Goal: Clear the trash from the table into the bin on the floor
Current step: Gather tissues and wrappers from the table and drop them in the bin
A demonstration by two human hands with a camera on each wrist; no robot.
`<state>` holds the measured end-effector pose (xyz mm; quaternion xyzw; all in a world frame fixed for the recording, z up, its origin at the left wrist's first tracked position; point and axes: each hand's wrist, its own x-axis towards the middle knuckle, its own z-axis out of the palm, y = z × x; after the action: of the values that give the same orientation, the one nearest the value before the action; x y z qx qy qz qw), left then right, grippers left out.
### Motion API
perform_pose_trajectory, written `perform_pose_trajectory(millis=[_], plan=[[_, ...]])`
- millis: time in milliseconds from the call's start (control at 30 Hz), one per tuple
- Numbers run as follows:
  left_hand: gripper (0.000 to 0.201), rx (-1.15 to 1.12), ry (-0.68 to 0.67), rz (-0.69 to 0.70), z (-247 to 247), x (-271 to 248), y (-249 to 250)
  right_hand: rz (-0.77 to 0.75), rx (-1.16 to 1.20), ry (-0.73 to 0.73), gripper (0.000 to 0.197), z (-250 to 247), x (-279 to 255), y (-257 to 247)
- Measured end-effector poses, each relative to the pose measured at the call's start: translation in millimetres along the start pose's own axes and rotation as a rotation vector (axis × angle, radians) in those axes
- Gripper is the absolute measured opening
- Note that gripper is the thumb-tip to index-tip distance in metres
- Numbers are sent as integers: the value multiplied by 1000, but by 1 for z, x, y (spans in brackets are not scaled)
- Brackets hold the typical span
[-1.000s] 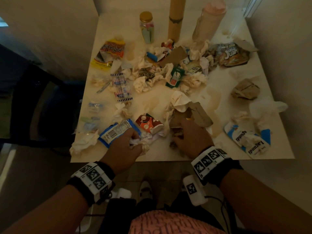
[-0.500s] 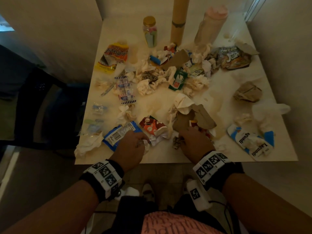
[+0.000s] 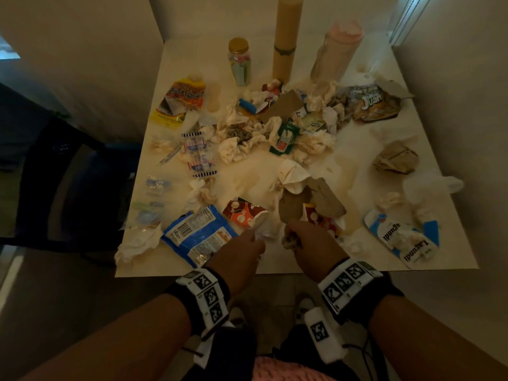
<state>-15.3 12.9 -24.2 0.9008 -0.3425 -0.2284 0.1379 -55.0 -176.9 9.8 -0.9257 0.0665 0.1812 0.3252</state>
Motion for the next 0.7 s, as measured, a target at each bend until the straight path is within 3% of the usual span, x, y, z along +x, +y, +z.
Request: perform_pose_trajectory(millis=[200, 367, 433, 700], plan=[[18, -43, -10, -29, 1, -4, 1, 10, -101, 49, 28, -5, 18, -5], [61, -146, -31, -96, 6, -2, 0, 96, -88, 54, 17, -5, 22, -4], [68, -109, -66, -115, 10, 0, -1, 119, -115, 49, 17, -6, 20, -8], [27, -44, -33, -177, 14, -3, 3, 104, -95, 67, 63, -2, 46, -18]])
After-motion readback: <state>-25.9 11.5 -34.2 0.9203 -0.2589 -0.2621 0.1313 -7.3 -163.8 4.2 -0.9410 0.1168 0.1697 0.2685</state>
